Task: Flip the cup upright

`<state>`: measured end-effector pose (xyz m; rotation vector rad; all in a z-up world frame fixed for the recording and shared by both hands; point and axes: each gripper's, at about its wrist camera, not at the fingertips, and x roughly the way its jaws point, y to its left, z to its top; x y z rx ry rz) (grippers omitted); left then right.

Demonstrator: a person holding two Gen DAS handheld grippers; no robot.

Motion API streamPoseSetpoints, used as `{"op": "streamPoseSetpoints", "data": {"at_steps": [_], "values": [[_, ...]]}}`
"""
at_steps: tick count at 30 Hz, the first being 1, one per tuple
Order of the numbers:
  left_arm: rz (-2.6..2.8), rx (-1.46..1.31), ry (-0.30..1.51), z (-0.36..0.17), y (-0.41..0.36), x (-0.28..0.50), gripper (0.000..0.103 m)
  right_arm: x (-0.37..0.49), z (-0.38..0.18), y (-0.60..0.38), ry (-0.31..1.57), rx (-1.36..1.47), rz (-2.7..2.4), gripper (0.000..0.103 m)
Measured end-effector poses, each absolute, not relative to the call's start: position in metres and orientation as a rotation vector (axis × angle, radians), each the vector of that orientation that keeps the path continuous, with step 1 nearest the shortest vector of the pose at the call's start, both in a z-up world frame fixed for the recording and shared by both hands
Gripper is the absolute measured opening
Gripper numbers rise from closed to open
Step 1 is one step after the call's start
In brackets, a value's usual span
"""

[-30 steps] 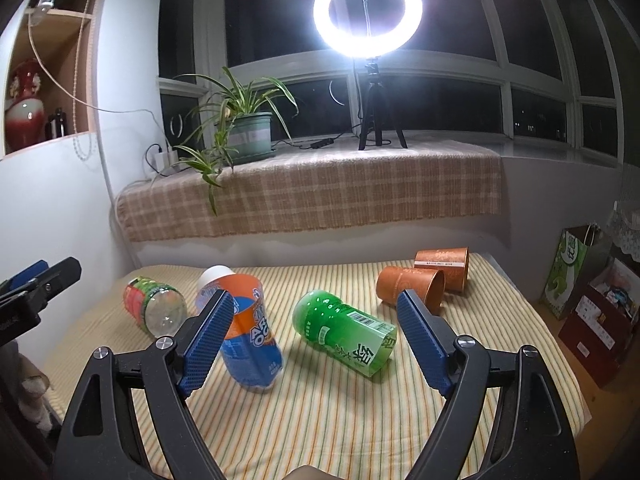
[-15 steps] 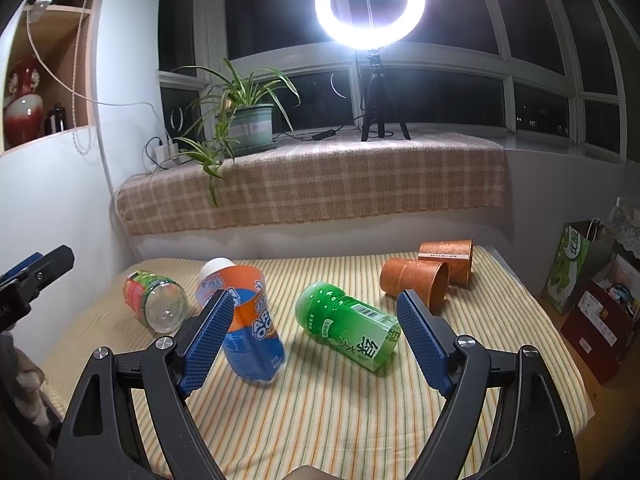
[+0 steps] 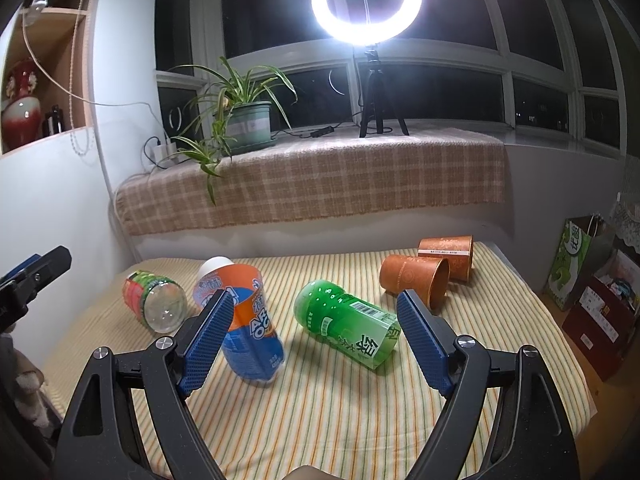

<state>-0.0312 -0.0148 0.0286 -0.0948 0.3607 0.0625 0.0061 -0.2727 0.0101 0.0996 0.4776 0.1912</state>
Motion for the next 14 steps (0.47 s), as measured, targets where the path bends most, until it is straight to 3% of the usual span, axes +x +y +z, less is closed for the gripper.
{"op": "streamPoseSetpoints", "data": {"at_steps": [14], "values": [[0.064, -0.094, 0.361, 0.0296, -0.0145, -0.0316, 0.103, 0.0083, 0.0070, -0.2711, 0.491, 0.100, 0.197, 0.084]]}}
